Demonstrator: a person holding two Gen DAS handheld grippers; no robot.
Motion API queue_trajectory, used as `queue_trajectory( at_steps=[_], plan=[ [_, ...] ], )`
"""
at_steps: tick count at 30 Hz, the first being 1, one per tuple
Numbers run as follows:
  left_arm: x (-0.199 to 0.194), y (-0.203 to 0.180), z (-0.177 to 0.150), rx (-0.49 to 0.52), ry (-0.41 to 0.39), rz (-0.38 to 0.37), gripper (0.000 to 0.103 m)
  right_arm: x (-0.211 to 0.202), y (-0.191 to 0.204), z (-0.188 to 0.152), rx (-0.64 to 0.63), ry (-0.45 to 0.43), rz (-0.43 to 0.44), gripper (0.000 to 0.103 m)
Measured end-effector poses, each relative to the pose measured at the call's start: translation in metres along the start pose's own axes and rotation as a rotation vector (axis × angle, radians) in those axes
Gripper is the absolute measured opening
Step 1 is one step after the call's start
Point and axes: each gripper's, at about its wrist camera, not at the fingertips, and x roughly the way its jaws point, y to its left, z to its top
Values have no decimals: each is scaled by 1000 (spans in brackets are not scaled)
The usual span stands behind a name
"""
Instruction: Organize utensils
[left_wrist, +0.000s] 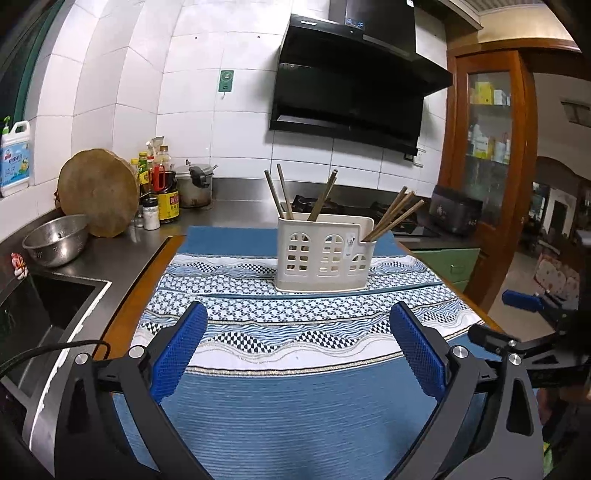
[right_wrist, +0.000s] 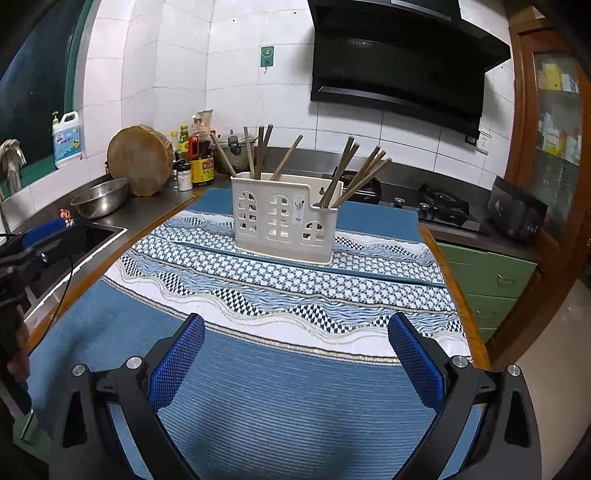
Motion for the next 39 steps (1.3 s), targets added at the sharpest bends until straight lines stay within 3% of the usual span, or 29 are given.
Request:
queue_trajectory(
  at_steps=[9, 39],
  plan=[
    [-9, 5, -12, -15, 45, 39, 98, -8, -3, -11, 49, 8, 5, 96],
    [-11, -10, -29, 14, 108, 25, 98, -14, -11, -24, 104, 25, 6, 96]
  ],
)
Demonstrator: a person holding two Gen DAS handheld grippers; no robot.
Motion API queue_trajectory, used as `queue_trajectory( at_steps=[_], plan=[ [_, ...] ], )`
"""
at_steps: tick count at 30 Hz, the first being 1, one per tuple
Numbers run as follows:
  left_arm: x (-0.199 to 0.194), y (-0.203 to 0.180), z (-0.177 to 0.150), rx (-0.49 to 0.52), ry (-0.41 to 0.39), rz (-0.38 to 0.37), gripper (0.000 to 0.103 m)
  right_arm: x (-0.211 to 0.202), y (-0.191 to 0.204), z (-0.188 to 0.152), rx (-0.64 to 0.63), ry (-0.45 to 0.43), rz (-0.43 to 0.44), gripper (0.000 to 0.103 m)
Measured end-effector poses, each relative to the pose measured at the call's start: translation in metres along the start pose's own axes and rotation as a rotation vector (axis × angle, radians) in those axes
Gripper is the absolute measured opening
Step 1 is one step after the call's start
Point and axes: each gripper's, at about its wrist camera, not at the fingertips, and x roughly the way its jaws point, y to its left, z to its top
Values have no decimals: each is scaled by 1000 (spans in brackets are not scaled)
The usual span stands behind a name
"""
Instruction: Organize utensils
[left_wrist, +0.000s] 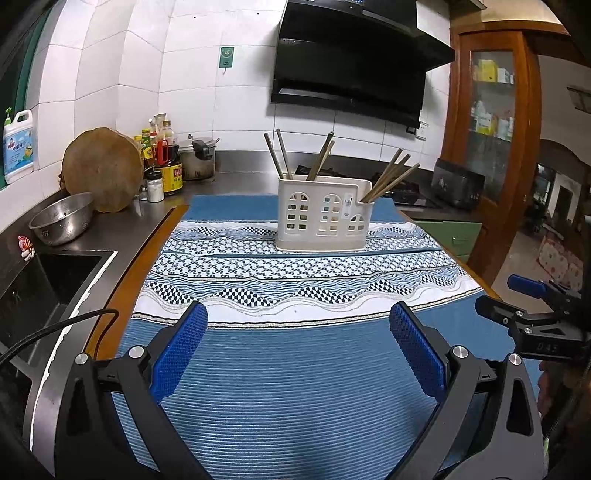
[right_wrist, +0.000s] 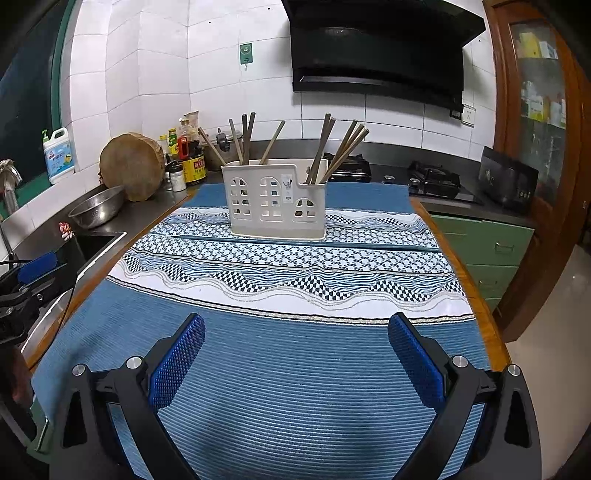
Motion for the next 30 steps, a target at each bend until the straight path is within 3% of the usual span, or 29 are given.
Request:
queue_trajectory(
  at_steps=[30],
  plan=[
    [4, -8, -4, 17, 24, -8, 98, 4, 6, -4, 1, 9, 9, 96]
  ],
)
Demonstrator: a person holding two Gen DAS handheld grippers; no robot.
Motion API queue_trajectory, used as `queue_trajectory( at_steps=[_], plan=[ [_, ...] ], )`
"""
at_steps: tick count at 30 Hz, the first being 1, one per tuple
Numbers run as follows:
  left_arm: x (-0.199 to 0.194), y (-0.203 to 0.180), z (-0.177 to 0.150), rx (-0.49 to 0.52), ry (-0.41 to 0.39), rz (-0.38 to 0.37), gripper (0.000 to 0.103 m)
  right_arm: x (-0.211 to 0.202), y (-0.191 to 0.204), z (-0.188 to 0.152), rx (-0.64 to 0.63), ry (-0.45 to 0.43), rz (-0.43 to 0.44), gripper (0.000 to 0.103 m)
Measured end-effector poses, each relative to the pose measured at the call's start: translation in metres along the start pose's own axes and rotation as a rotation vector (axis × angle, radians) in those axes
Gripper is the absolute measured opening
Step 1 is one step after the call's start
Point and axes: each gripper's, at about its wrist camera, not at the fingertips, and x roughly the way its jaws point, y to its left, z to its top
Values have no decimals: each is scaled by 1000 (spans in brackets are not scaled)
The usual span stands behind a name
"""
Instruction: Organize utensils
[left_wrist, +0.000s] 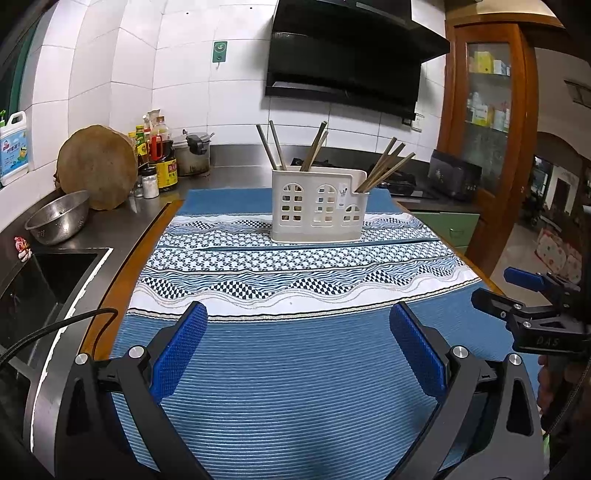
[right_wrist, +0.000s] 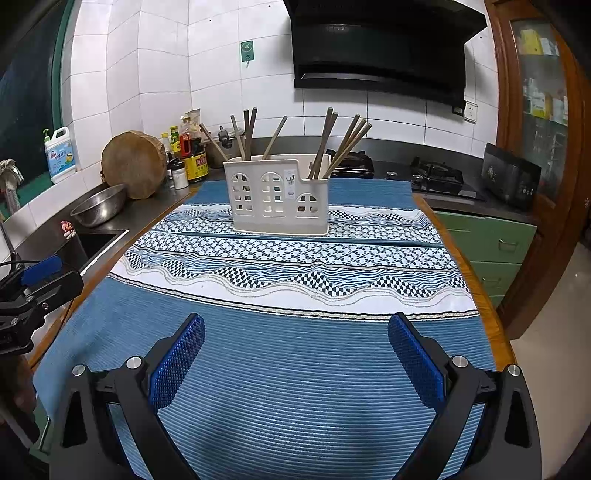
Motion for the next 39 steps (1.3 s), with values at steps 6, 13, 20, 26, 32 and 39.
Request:
queue_trajectory(
  at_steps=[6, 13, 20, 26, 32, 39],
  plan=[
    [2, -1, 0, 2, 5, 0, 98, 1, 0, 1, 0, 0, 2, 96],
    [4, -1, -1, 4, 11, 2, 98, 1, 0, 1, 4, 4, 6, 96],
    [5, -2, -1, 8, 15, 1, 98, 0, 1, 1, 4, 3, 11, 96],
    [6, -2, -1, 7, 17, 2, 98, 0, 1, 1, 2, 5, 14, 96],
    [6, -2, -1, 6, 17, 2, 98, 1, 2, 2, 1, 7, 16, 96],
    [7, -3, -3, 4, 18, 3, 98, 2, 2, 2, 0, 9, 19, 96]
  ],
)
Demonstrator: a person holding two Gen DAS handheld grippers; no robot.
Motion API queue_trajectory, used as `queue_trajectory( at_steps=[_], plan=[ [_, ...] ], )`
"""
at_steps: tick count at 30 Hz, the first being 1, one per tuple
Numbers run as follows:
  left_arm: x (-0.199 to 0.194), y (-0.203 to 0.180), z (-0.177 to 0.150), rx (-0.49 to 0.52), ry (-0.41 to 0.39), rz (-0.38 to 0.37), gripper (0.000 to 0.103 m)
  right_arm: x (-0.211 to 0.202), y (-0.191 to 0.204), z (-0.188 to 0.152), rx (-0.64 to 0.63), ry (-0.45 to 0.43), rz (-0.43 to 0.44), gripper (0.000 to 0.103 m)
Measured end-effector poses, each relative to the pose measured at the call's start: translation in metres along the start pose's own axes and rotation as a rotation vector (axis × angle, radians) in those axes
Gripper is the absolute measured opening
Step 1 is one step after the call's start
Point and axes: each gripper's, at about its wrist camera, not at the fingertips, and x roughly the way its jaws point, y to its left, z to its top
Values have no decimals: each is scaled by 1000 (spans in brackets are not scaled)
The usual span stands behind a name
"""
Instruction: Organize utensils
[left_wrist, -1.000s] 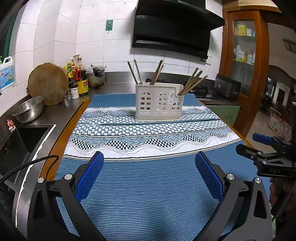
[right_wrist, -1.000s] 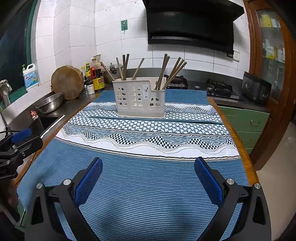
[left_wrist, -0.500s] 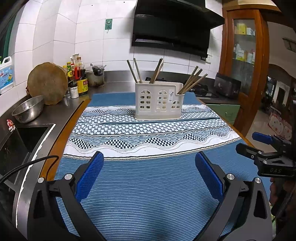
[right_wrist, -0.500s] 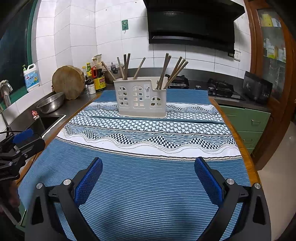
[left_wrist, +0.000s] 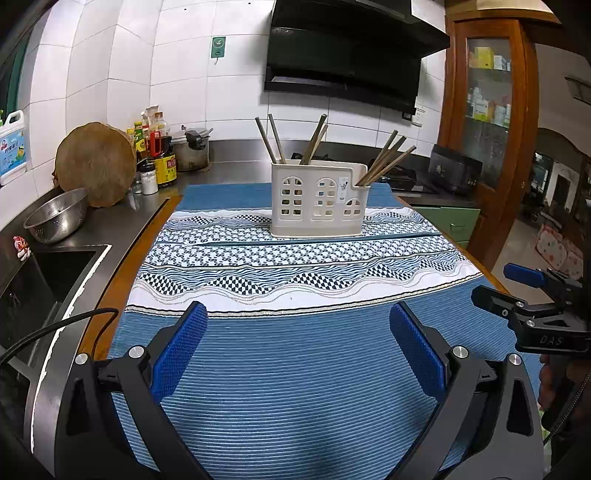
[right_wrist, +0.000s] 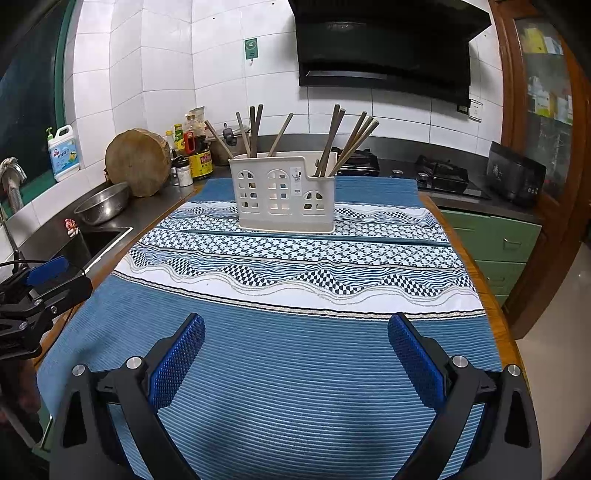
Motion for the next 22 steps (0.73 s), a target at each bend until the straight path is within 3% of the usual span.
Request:
queue_trajectory(
  at_steps=[22],
  plan=[
    [0, 4, -3, -2, -2, 6, 98, 1, 3, -1, -4, 5, 5, 96]
  ],
)
